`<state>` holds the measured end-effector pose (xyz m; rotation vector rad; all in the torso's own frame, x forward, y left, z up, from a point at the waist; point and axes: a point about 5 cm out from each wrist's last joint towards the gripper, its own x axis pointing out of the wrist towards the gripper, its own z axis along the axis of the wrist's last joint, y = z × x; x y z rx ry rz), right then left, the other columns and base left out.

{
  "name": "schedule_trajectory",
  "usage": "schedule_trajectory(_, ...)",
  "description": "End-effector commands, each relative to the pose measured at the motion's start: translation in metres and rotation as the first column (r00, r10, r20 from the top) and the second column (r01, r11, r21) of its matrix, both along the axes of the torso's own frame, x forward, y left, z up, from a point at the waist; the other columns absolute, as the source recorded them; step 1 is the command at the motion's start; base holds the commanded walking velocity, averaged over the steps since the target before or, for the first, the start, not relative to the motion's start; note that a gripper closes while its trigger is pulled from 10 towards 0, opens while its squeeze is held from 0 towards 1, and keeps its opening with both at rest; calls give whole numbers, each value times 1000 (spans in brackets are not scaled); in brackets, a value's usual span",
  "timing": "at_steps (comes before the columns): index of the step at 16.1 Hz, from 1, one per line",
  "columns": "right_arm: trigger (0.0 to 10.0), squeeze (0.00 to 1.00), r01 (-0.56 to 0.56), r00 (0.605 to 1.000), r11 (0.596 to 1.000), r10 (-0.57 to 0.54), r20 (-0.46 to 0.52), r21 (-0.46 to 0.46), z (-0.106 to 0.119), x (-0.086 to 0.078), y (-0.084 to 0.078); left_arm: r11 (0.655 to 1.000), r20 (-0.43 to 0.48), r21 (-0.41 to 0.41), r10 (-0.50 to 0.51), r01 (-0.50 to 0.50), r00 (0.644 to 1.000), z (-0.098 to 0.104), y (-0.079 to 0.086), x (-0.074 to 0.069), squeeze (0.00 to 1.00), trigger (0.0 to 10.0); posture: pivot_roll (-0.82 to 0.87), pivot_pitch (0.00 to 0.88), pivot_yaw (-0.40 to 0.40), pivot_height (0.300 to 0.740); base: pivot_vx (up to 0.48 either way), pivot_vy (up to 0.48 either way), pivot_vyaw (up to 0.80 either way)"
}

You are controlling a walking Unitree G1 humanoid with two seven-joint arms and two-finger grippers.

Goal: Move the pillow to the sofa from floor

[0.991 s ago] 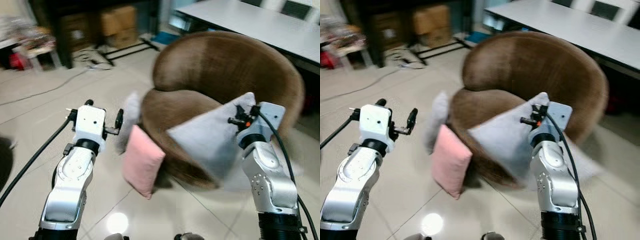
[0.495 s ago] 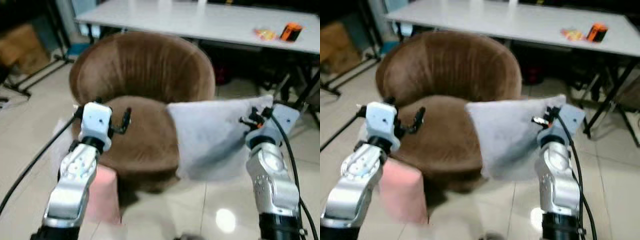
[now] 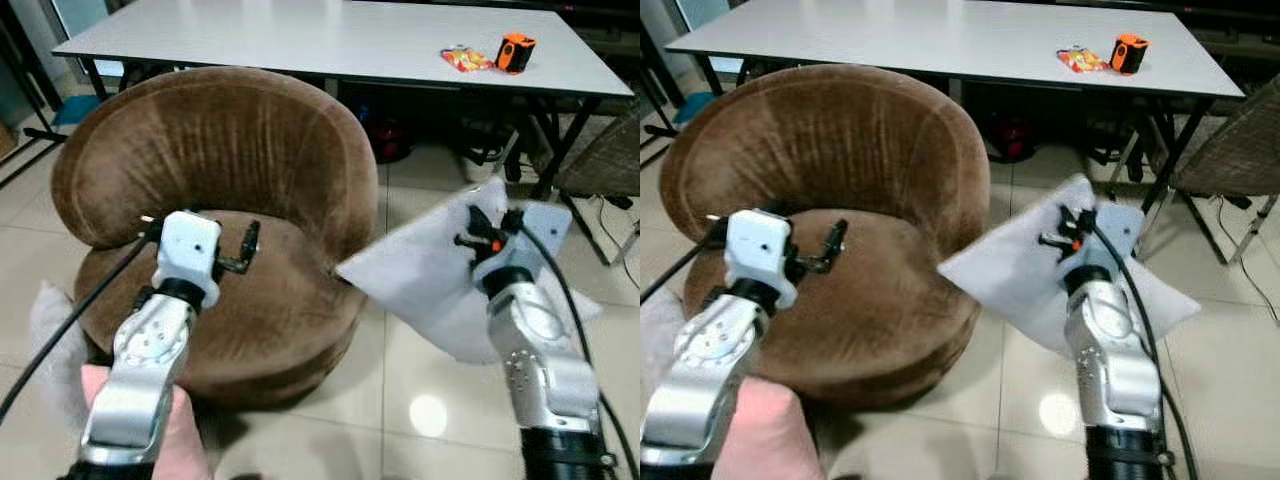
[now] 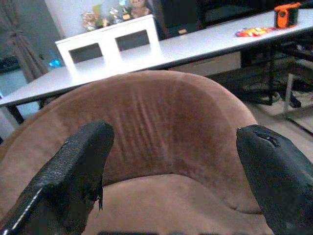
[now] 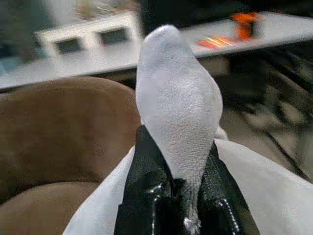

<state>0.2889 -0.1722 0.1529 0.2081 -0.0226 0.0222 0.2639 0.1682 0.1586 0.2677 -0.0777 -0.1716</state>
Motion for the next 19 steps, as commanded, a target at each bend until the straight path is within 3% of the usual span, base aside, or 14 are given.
schedule_trajectory(1,10000,0,-147,984,989,145,103,11,21,-1,25,999,-9,14,30,-30,1000,-1,10,-4,0,10000,-13,0,-2,740,247,0,800)
schedule_trajectory(2,10000,0,-219,969,976,216,121,14,26,-4,28,999,-11,16,29,-29,1000,-1,10,-5,0,10000,-12,0,-2,740,244,0,800)
schedule_trajectory(6,10000,0,-303,943,950,289,162,69,37,-6,26,999,-13,35,7,-7,1000,0,8,-5,0,10000,-11,0,5,740,121,0,800)
schedule_trajectory(12,10000,0,-229,970,973,225,96,36,31,-1,34,995,-36,91,-32,35,999,0,11,-7,0,10000,-5,0,13,740,0,0,0)
schedule_trajectory(15,10000,0,-137,991,988,135,26,78,17,0,32,995,-43,96,-33,37,999,1,15,-7,0,10000,-2,0,15,740,268,0,0)
schedule_trajectory(19,10000,0,-115,993,990,114,17,87,15,-1,29,995,-48,91,-45,49,998,0,15,-8,12,10000,-6,0,15,740,305,0,0)
